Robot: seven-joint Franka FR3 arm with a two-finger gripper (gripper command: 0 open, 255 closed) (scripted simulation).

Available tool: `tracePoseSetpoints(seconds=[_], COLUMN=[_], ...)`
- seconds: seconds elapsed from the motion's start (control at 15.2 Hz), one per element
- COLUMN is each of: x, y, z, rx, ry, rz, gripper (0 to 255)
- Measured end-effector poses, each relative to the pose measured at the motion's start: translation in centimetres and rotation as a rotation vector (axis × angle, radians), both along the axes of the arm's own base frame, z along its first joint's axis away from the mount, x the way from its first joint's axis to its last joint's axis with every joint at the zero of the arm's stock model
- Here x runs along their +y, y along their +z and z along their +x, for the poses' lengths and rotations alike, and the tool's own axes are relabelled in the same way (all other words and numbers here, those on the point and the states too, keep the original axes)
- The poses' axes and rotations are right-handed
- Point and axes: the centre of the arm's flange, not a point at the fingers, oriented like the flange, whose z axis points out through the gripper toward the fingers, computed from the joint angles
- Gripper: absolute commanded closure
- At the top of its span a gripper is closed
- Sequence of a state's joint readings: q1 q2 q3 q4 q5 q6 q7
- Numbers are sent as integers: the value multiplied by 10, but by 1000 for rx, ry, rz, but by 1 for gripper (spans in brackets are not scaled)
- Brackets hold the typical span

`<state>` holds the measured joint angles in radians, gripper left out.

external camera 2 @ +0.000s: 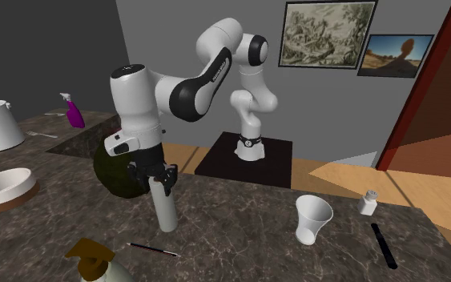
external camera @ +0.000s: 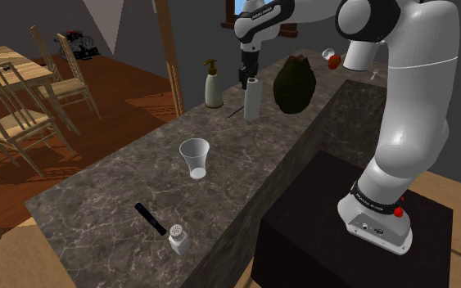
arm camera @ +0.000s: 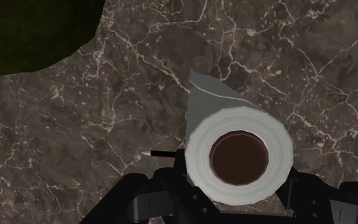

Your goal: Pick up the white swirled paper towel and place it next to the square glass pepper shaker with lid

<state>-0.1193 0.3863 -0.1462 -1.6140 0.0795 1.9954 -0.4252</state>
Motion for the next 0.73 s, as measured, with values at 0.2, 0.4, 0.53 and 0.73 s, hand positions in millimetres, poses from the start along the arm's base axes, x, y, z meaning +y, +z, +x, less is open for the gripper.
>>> tracePoseSetpoints(seconds=[0.2, 0.4, 0.53, 0.73], x=[0, 0, 0, 0], y=[0, 0, 0, 7], z=[0, 0, 0, 0], rx=[0, 0, 0, 0], ry=[0, 0, 0, 0], rz=[0, 0, 0, 0], gripper=[255, 255, 255, 255])
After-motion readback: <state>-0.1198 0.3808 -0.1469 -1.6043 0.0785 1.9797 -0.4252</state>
